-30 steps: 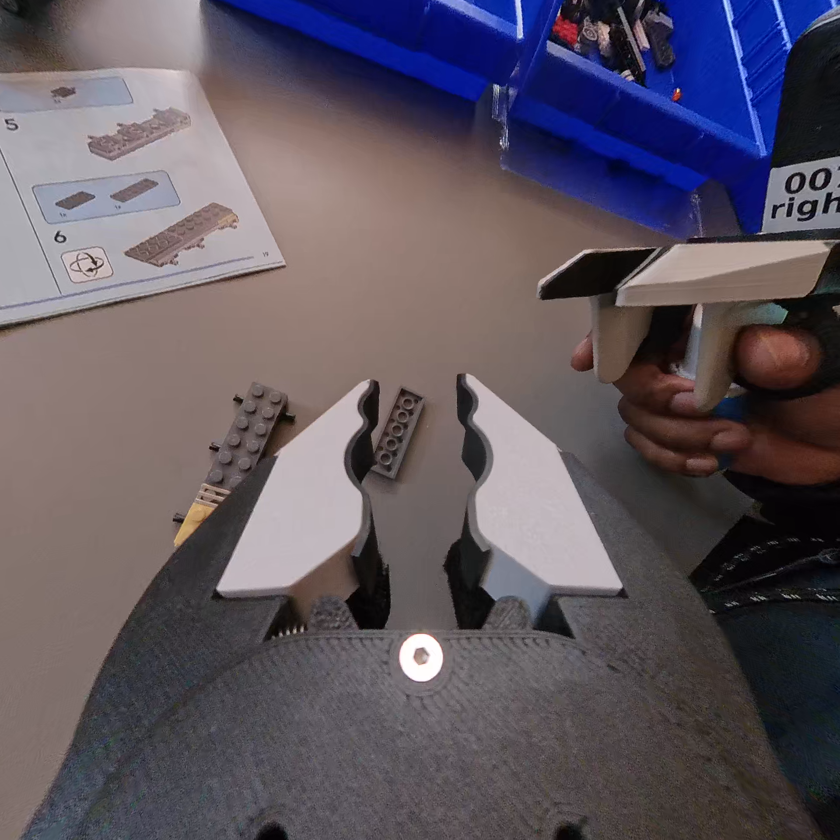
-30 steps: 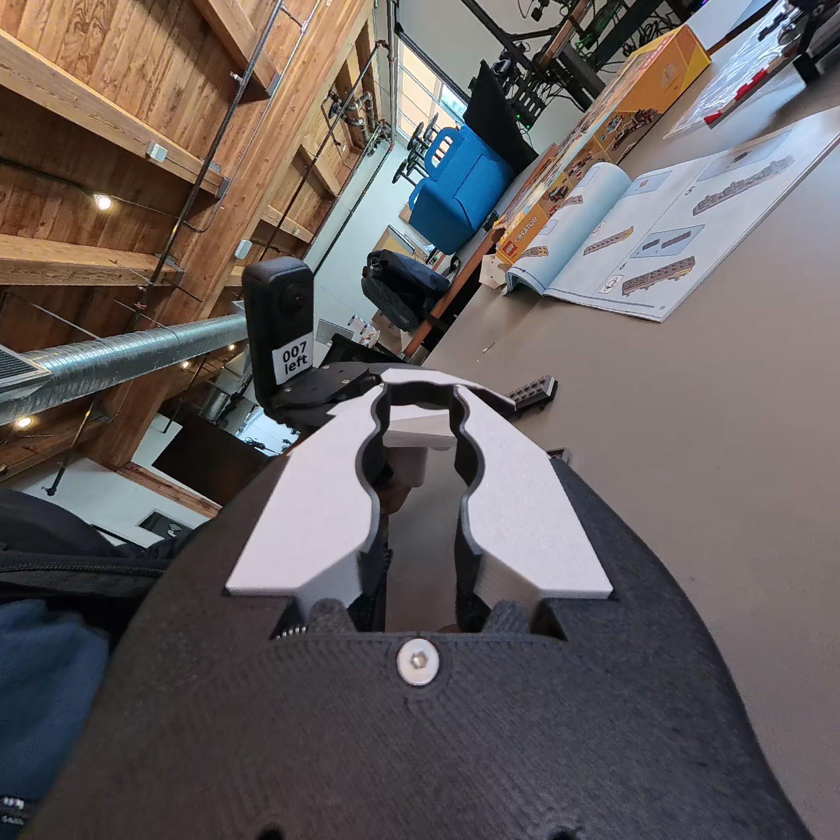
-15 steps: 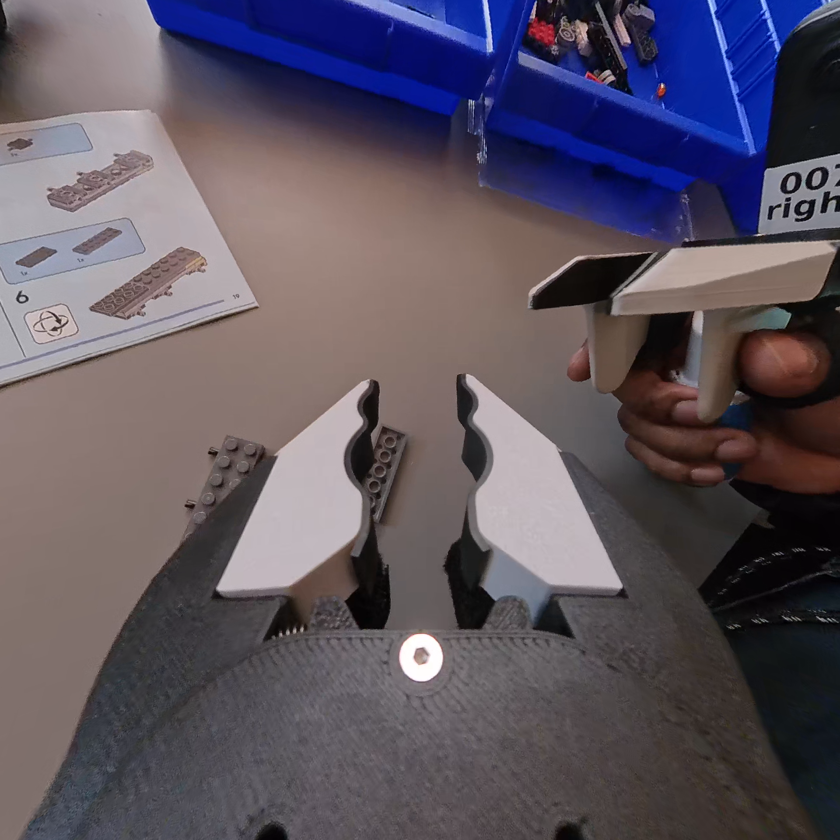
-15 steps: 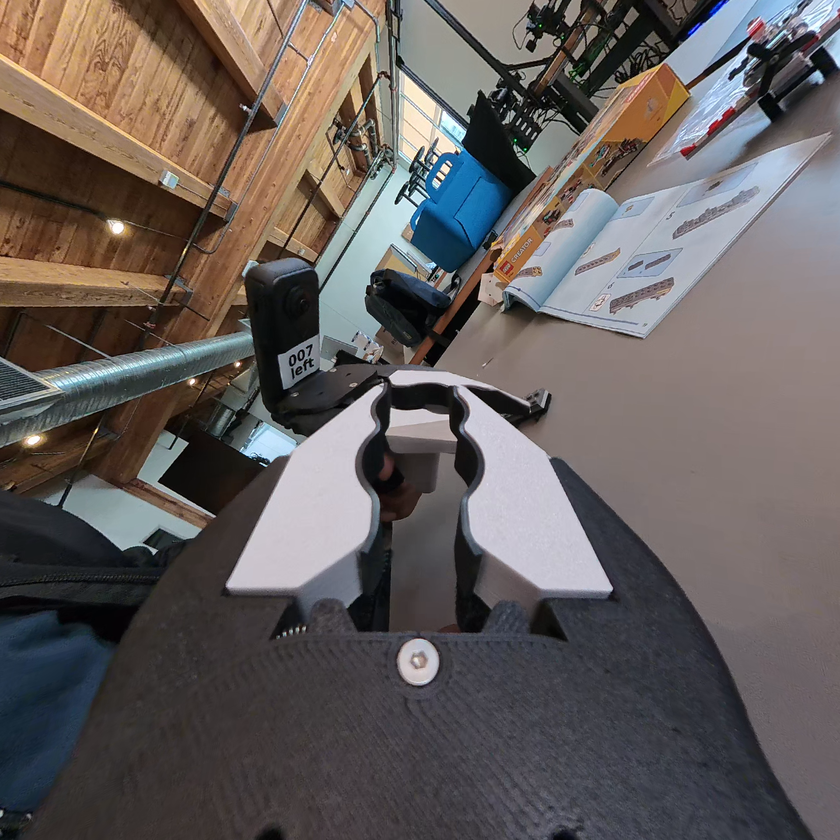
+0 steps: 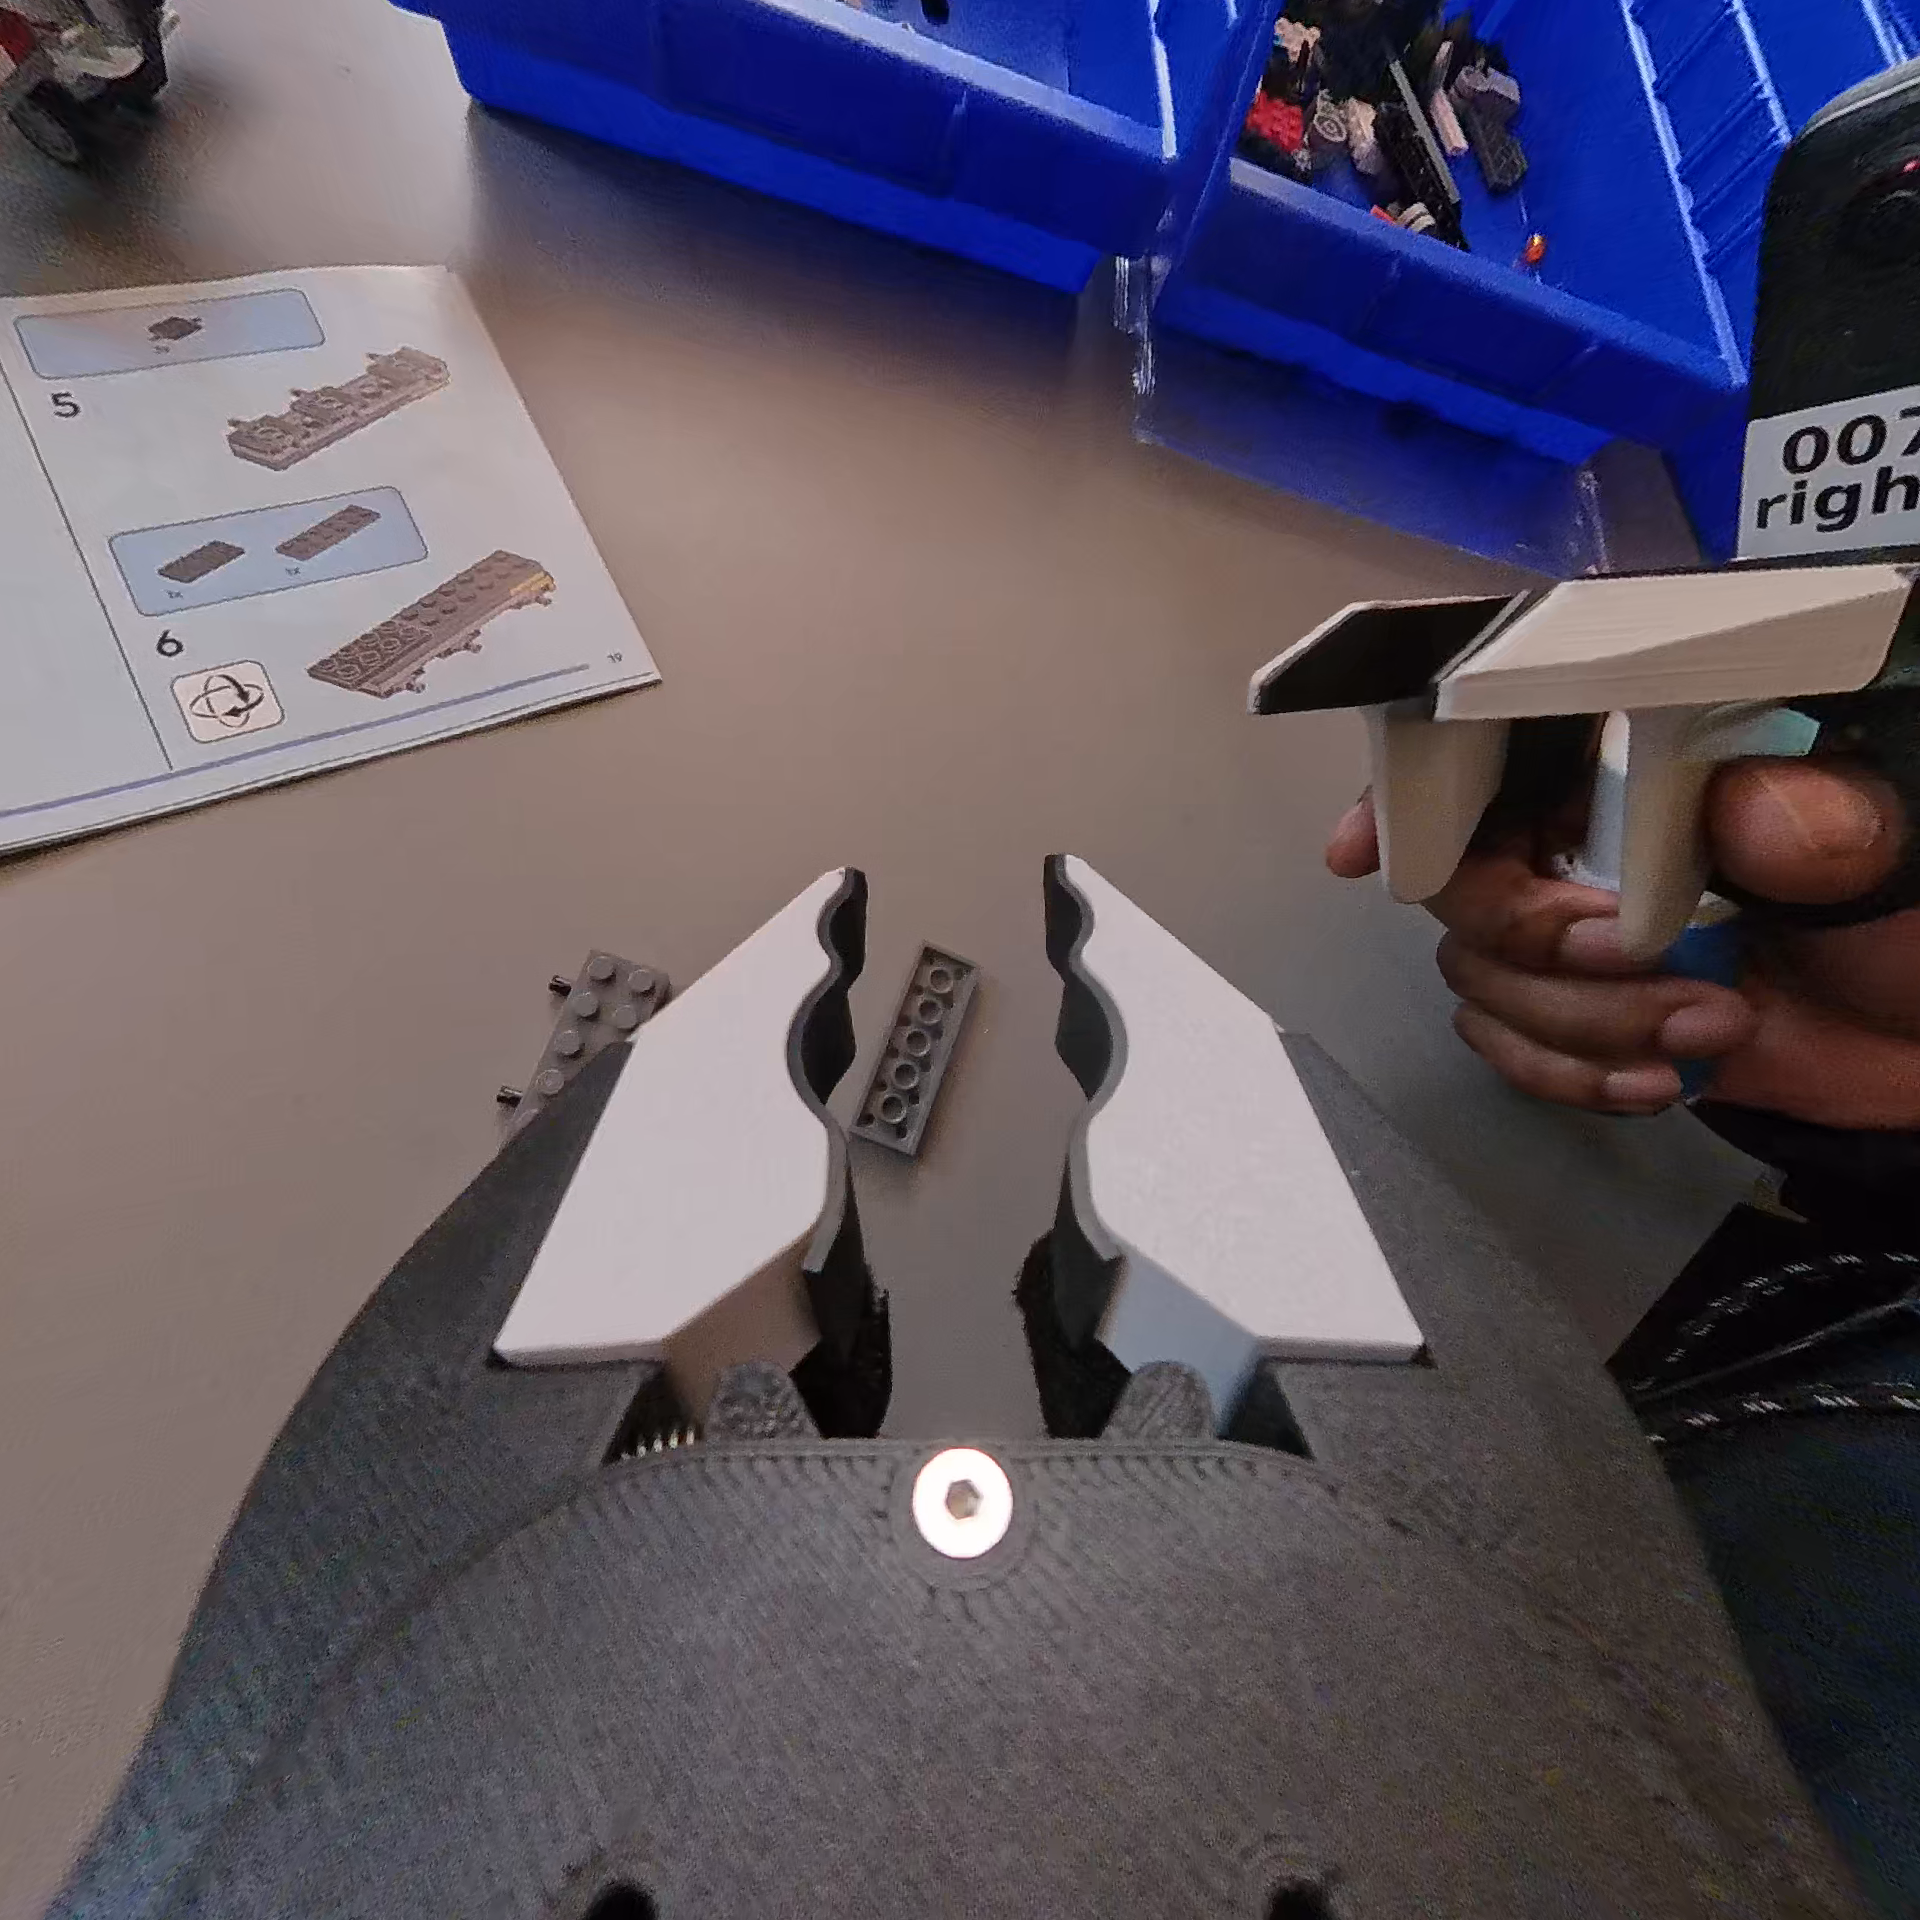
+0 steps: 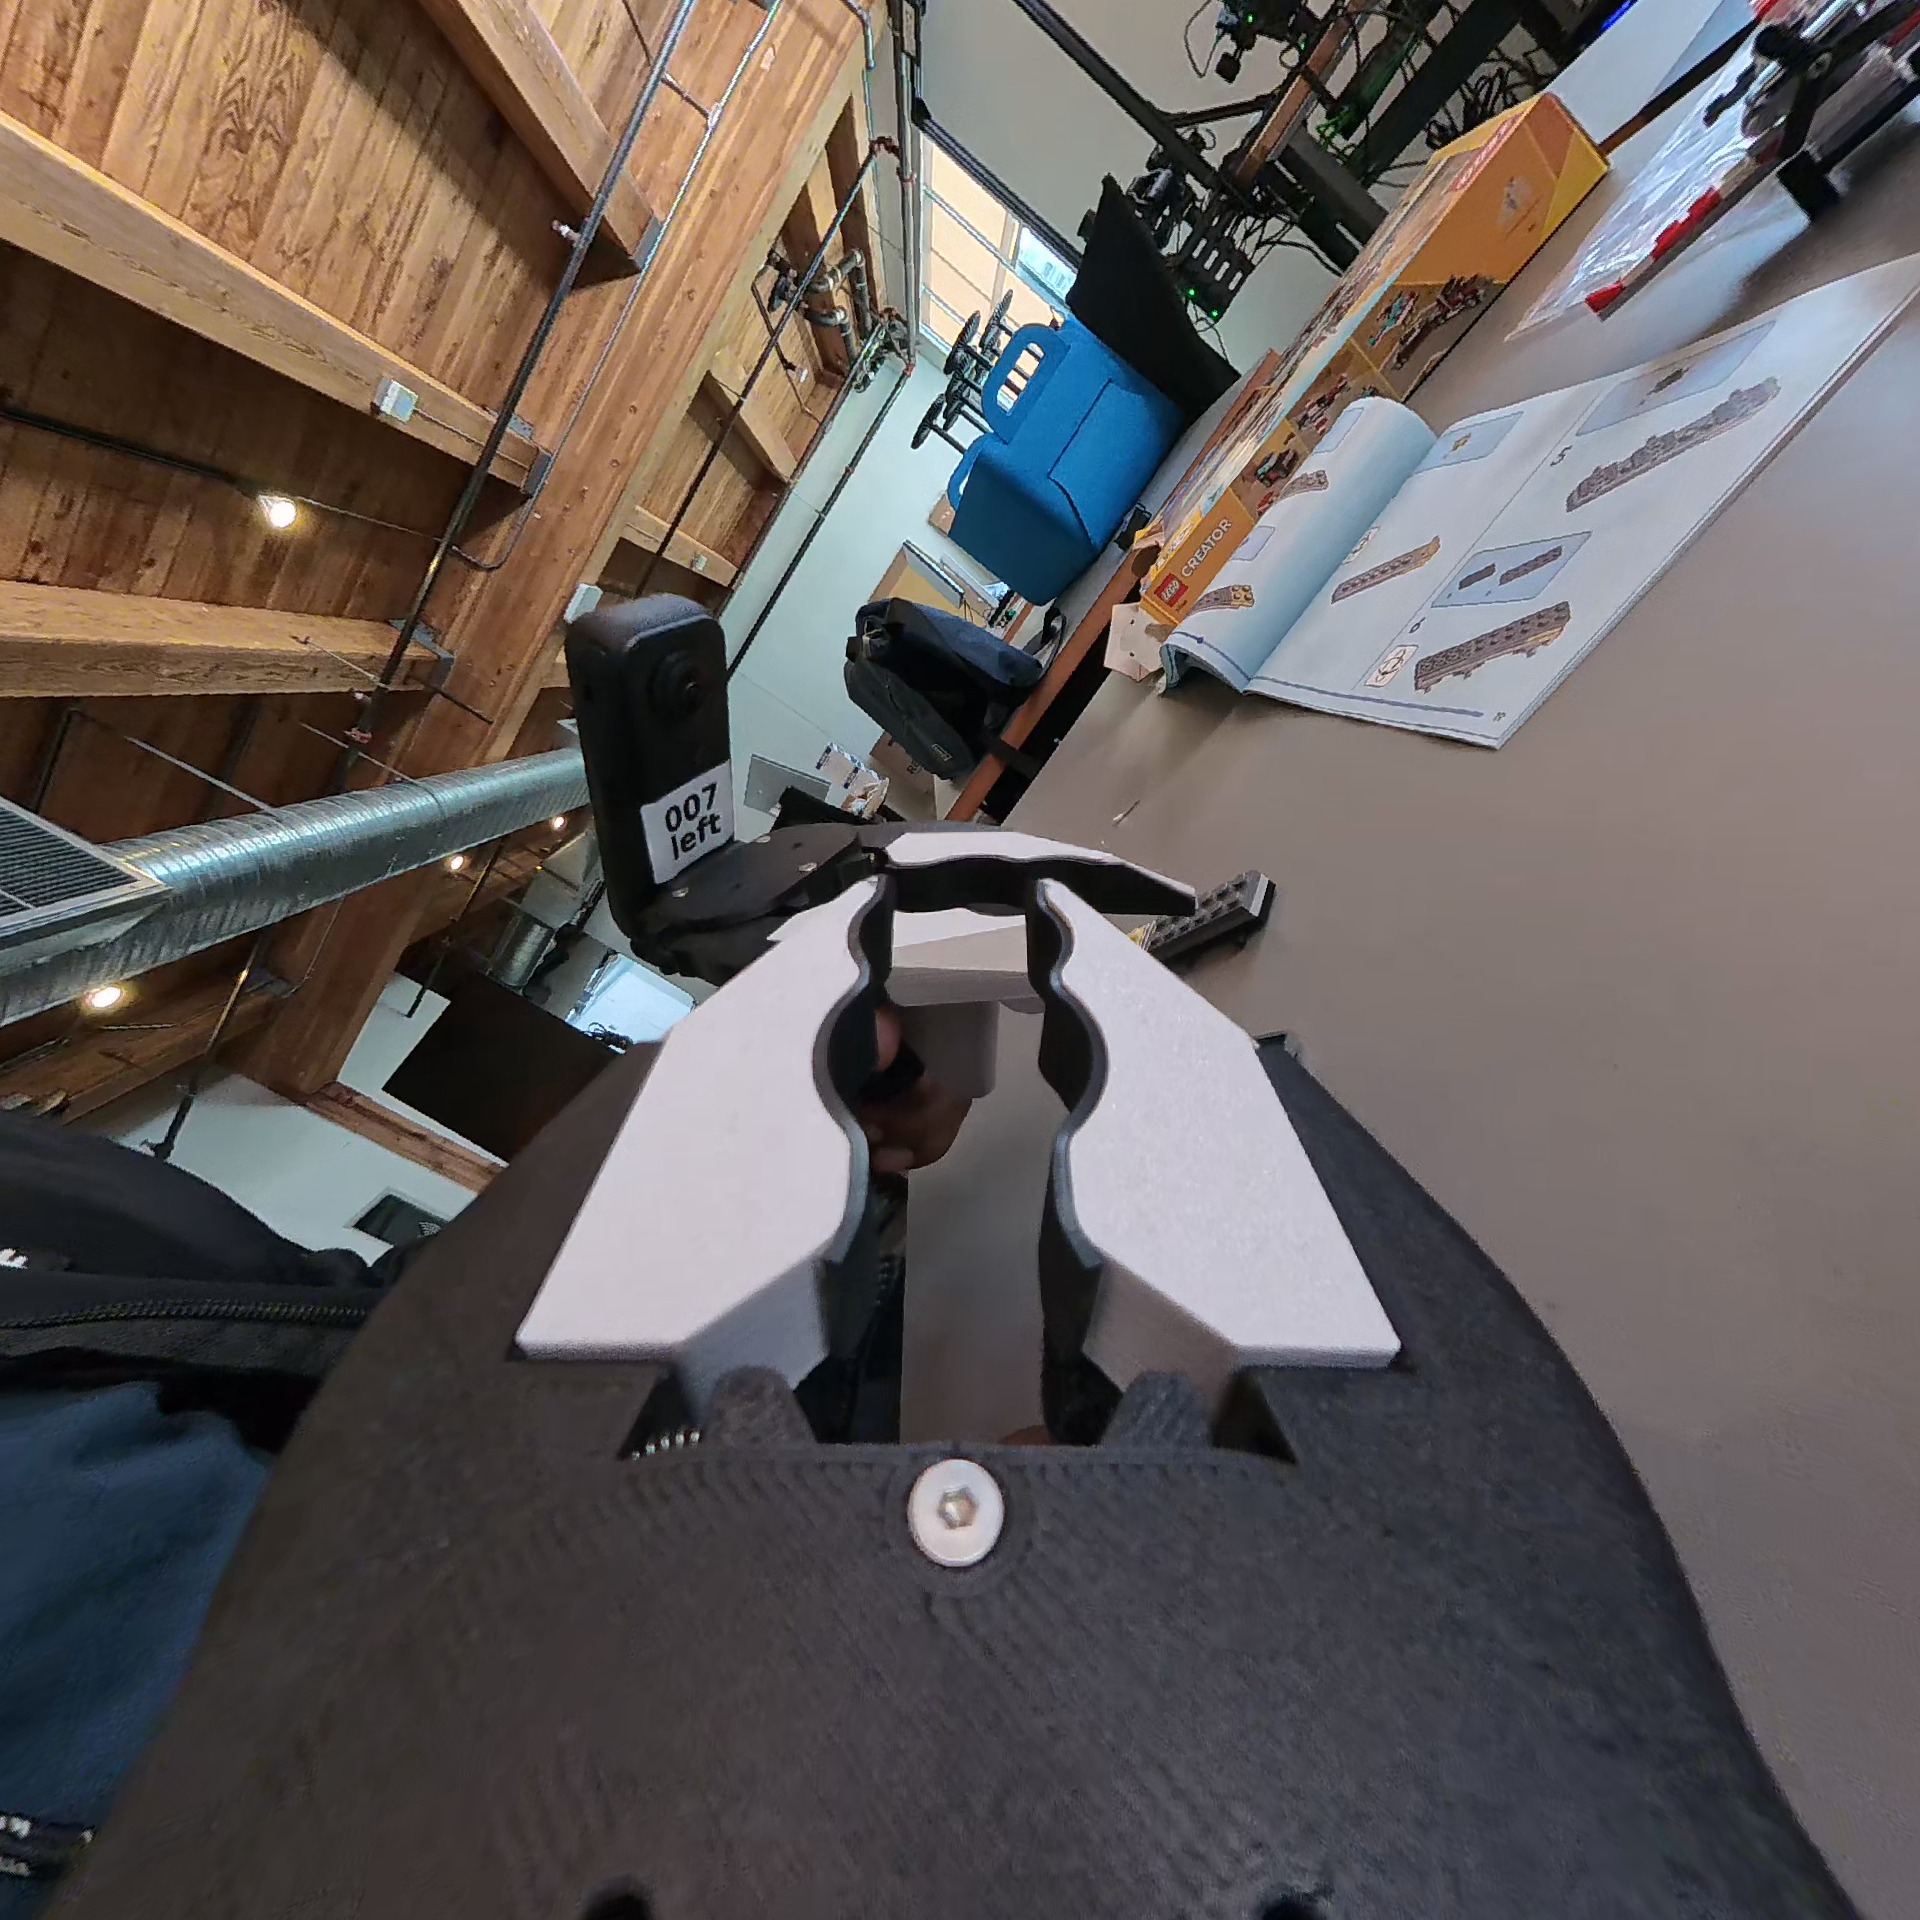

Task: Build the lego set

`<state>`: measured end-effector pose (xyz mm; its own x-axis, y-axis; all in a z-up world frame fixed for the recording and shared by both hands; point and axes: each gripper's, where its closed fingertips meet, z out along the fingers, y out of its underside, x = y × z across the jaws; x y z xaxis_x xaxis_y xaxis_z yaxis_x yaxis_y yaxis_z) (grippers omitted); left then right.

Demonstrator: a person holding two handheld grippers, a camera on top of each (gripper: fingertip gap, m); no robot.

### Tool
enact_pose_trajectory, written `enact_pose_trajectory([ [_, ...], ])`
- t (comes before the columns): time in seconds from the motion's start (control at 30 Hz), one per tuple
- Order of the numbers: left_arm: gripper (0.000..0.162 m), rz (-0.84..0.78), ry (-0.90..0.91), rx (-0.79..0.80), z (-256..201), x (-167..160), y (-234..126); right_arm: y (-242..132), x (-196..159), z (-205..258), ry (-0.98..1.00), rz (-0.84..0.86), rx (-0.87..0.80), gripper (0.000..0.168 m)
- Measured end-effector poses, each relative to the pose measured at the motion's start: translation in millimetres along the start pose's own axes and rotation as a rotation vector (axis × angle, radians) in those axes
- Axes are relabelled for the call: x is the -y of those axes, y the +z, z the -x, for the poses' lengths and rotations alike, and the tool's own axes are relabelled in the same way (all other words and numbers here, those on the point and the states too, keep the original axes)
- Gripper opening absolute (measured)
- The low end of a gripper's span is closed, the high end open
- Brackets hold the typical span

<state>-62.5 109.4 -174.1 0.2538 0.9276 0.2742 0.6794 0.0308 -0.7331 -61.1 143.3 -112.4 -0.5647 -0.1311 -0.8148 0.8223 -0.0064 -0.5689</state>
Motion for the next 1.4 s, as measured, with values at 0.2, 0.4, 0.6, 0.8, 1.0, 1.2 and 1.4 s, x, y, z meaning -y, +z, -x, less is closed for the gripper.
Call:
enact_pose_trajectory([
  [0.2,0.035,-0.006,-0.003,0.004,4,0,-3,1,-1,0,0.002,0.004,0.000,0.025],
  [0.4,0.035,-0.010,0.000,-0.001,3,1,0,0,-1,0,0.002,0.003,0.001,0.025],
  [0.6,0.035,-0.008,0.007,-0.002,2,2,1,-1,0,0,0.003,0.000,0.001,0.025],
  [0.8,0.035,-0.024,0.019,-0.005,0,5,1,-1,0,0,0.006,0.000,0.002,0.025],
  [1.0,0.037,-0.055,0.116,0.002,4,28,-5,1,-3,0,0.006,0.007,0.001,0.025],
  [1.2,0.049,-0.078,0.491,-0.012,-10,109,4,6,-10,1,-0.007,0.032,-0.004,0.025],
  [1.4,0.058,-0.035,1.087,-0.121,-78,178,57,6,-10,-1,-0.038,0.042,-0.026,0.025],
])
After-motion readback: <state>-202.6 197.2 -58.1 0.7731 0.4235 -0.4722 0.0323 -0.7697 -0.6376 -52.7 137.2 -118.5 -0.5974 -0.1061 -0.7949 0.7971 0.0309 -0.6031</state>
